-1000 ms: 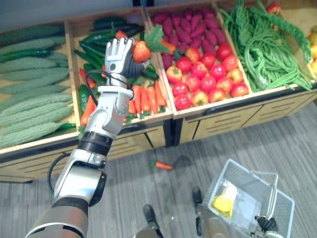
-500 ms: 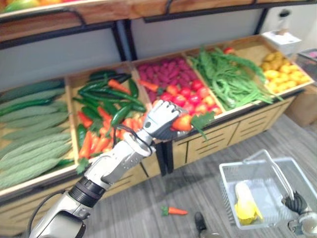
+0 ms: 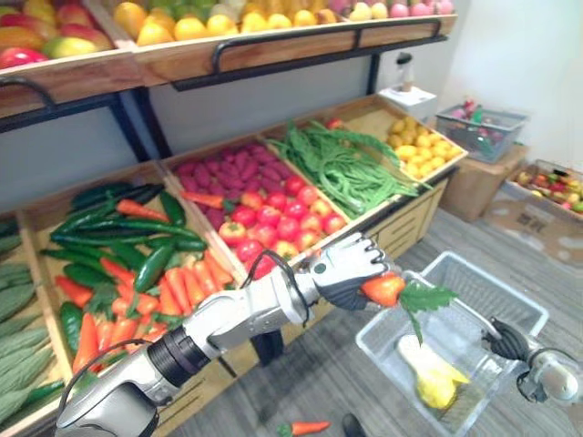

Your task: Pick vegetable in the basket

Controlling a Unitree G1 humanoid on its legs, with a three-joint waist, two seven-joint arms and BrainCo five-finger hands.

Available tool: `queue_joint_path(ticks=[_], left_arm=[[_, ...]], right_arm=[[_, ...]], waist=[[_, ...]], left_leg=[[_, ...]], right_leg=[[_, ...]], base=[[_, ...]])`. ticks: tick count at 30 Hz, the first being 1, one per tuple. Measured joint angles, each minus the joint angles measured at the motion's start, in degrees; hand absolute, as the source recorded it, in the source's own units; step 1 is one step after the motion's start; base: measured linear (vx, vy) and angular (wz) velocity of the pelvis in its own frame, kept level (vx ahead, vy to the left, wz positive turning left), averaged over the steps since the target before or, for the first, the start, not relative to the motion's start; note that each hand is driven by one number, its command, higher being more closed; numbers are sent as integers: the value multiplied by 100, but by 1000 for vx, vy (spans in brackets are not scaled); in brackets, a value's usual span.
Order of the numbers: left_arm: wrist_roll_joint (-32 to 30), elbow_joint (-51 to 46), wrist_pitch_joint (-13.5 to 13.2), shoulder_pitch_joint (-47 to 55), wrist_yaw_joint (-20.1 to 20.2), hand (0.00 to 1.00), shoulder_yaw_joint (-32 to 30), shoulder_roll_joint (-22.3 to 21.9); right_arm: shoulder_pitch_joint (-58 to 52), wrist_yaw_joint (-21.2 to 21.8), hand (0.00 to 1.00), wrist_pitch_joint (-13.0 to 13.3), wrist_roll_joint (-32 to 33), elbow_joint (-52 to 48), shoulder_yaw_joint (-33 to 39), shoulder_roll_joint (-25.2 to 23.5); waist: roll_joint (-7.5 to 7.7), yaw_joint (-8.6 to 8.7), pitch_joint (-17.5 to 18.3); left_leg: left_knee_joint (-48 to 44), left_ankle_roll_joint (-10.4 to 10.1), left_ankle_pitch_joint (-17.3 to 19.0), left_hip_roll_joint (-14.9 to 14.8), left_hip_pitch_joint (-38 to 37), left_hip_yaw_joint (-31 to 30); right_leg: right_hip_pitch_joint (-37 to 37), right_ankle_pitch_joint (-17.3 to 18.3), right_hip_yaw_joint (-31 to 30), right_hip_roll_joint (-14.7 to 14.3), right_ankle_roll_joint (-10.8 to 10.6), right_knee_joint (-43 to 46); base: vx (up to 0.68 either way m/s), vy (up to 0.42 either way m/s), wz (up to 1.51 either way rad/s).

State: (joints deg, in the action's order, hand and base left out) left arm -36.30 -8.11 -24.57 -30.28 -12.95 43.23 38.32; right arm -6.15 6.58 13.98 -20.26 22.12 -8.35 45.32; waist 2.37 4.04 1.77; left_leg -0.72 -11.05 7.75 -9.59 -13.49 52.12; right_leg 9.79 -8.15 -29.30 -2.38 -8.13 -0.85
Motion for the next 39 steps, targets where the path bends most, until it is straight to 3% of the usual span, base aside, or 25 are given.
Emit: queue_joint_path(ticks=[7,13,21,28,39], left_arm=[[238,100,-58,2,243,100,431,-238],[309,374,-57,3,477,100,757,-439],[462,770,-77,5,743,100,1126,-721],[459,1145,-115,4,884,100,1352,-969],[287,2216,-92,-12,901,100,1492,-1336]], right_arm=[[487,169,100,191,44,-421,-847,293],[736,273,100,254,295,-653,-1017,395],[943,285,100,243,1385,-1167,-1017,453],[988,402,100,242,1558,-1623,-1029,582],[1417,717,100,266,1886,-2418,-1685,1102]], waist=[[-34,52,21],[-100,106,51],[-243,360,55],[-290,395,23],[-310,565,-87]], left_leg=[[-585,-88,406,-173,-151,580],[-972,-130,654,-337,-171,870],[-1149,-219,750,-419,-286,1283],[-1185,-251,770,-417,-314,1490],[-1342,-285,836,-512,-360,1671]], right_leg=[[6,-46,-539,-220,-27,102],[41,-50,-805,-365,-35,142],[116,-65,-1164,-589,-56,223],[205,-72,-1349,-694,-68,289],[226,-79,-1505,-810,-76,309]], base=[[6,11,-43],[-5,4,-23],[-12,0,-27],[-3,-14,-15],[14,-11,-8]])
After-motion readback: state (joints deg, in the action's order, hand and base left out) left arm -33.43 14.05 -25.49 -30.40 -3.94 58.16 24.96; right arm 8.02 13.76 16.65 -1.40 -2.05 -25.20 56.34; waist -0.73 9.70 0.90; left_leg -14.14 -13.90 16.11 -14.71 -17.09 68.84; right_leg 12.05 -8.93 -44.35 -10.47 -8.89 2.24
